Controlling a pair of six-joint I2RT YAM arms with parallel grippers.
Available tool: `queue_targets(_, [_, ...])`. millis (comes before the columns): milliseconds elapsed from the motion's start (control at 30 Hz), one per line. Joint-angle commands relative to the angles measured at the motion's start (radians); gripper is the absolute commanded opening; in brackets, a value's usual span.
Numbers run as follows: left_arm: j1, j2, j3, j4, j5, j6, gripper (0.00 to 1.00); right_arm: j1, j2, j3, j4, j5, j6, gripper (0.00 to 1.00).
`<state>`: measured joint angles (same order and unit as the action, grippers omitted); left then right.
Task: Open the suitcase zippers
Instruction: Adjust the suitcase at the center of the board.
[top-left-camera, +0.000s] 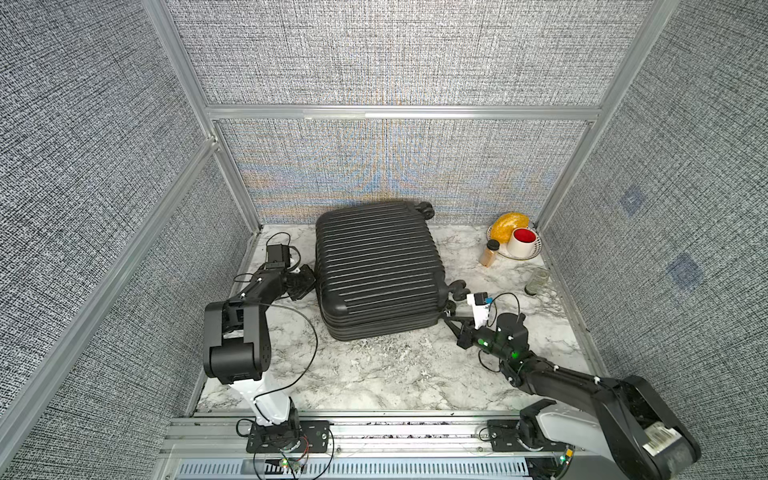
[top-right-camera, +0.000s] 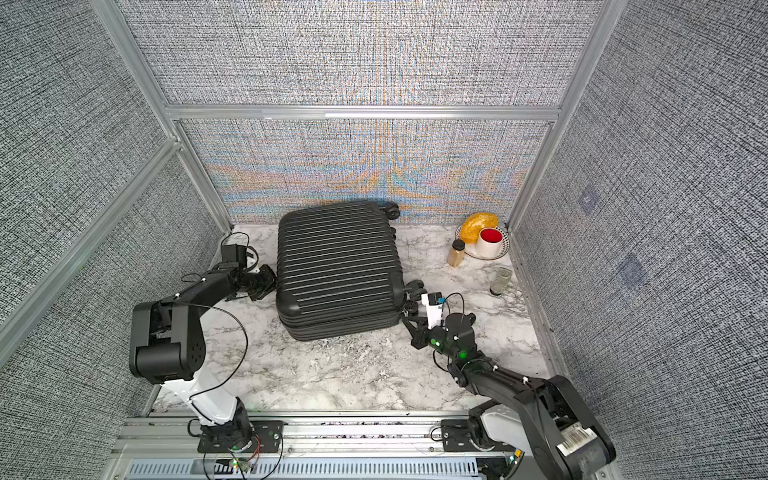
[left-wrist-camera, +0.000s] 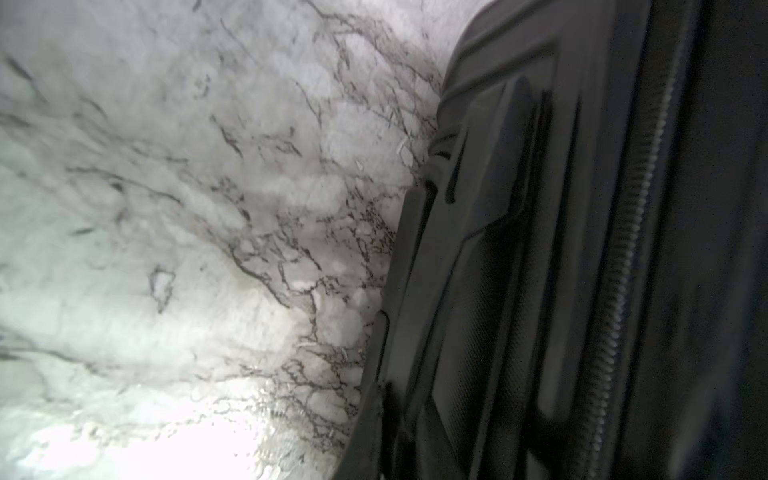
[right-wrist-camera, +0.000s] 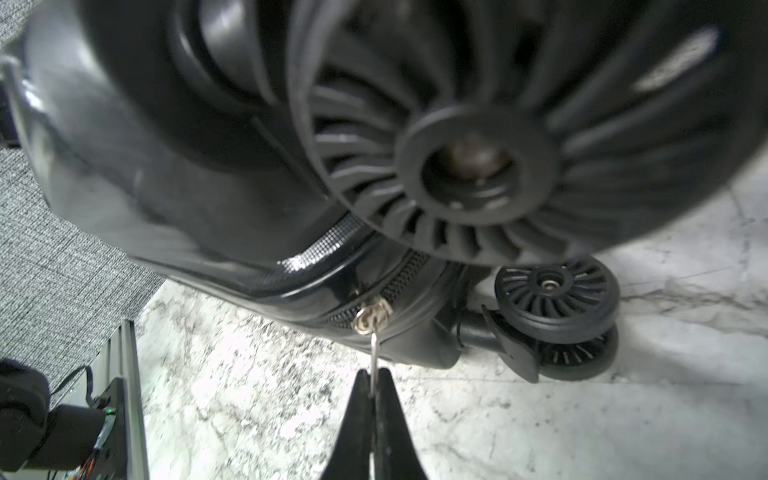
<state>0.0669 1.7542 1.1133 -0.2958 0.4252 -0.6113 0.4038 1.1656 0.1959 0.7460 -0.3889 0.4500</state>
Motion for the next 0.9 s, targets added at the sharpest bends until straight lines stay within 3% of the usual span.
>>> queue_targets(0, [0.014, -0.027, 0.013, 0.002, -0.073, -0.03, 0.22, 0.013, -0.009, 0.005, -0.001, 0.078, 0.007, 0.0])
queue_targets(133, [0.028, -0.125, -0.025, -0.04, -0.12, -0.03, 0.78, 0.013, 0.008, 0.022, -0.016, 0.062, -0.01, 0.0])
queue_targets(200, [0.028, -0.207, -0.057, -0.075, -0.167, -0.02, 0.94, 0.016, 0.009, 0.023, -0.016, 0.052, -0.014, 0.0])
queue_targets(233, [0.027, -0.263, -0.078, -0.089, -0.189, -0.014, 0.98, 0.018, 0.009, 0.023, -0.016, 0.05, -0.018, 0.0])
queue_targets(333, [0.0, -0.447, -0.149, -0.105, -0.246, -0.002, 0.98, 0.037, 0.01, 0.025, -0.029, 0.054, -0.033, 0.0])
queue_targets(433, [-0.144, -0.614, -0.141, -0.152, -0.369, 0.071, 0.95, 0.08, 0.0, 0.024, -0.04, 0.085, -0.037, 0.0])
queue_targets(533, [-0.242, -0.698, -0.076, -0.213, -0.419, 0.126, 0.92, 0.144, -0.019, 0.025, -0.045, 0.138, -0.04, 0.0])
queue_targets(700, [-0.456, -0.647, 0.085, -0.282, -0.451, 0.235, 0.91, 0.258, -0.03, 0.022, -0.033, 0.238, -0.083, 0.0])
queue_targets(867, [-0.657, -0.511, 0.218, -0.286, -0.445, 0.303, 0.91, 0.286, -0.033, -0.003, 0.008, 0.261, -0.093, 0.0])
